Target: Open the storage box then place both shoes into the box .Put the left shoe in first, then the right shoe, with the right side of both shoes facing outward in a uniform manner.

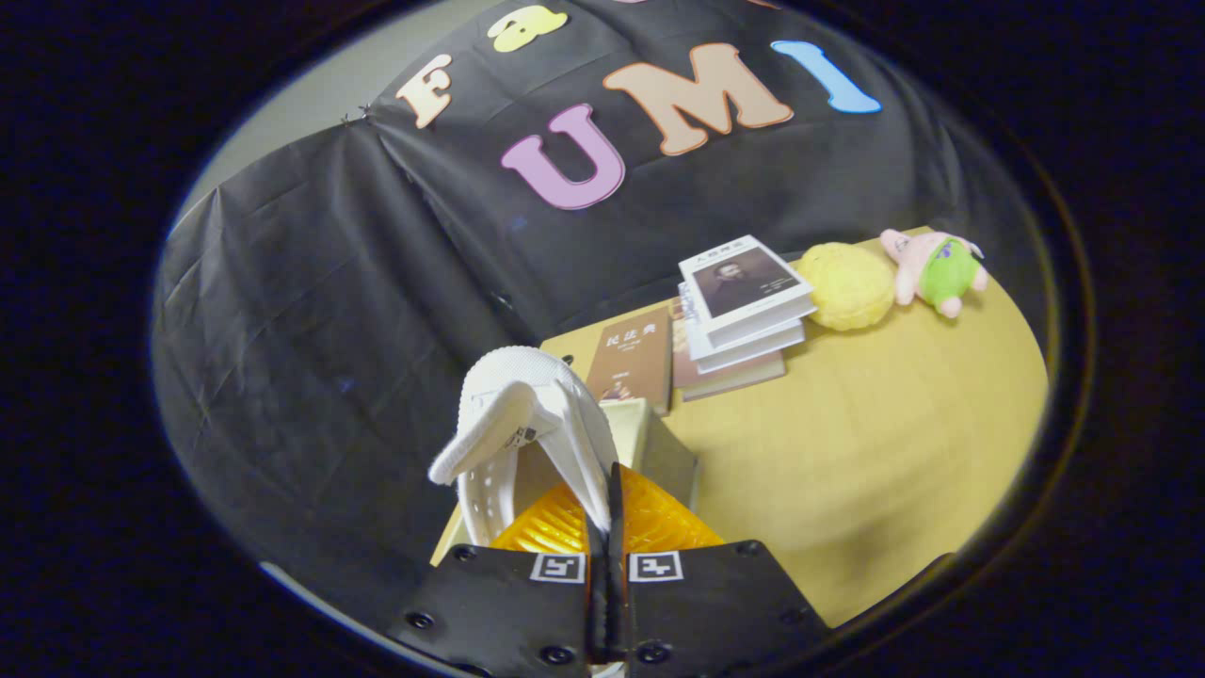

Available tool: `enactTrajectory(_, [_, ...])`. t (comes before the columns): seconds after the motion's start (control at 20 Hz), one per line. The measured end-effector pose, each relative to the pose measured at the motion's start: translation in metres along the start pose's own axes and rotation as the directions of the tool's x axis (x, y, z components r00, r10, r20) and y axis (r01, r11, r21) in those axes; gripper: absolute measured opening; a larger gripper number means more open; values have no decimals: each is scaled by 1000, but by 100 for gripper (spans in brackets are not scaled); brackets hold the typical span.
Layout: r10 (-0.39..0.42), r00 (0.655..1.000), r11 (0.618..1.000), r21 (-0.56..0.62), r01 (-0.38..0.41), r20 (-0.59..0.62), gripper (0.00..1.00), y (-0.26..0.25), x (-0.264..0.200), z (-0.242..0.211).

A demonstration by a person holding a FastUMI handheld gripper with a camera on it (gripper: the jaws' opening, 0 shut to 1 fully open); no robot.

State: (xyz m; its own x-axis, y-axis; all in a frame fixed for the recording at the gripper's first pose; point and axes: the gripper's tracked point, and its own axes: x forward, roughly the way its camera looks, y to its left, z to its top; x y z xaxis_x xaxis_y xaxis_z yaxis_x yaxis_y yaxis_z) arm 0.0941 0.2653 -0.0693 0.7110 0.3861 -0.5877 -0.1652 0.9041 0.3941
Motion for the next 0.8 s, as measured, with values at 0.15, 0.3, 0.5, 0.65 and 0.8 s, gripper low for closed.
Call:
enactTrajectory(0.15, [7,999,1000,29,-7,-31,3,28,28,-13])
enactTrajectory(0.3, [-51,997,999,13,52,-58,3,31,58,-26])
enactTrajectory(0.5, [-254,965,964,-99,247,-62,3,-1,77,-43])
enactTrajectory(0.65, [-331,941,934,-162,318,-64,4,-12,84,-55])
enactTrajectory(0.8, [-362,930,915,-213,342,-64,4,-14,87,-63])
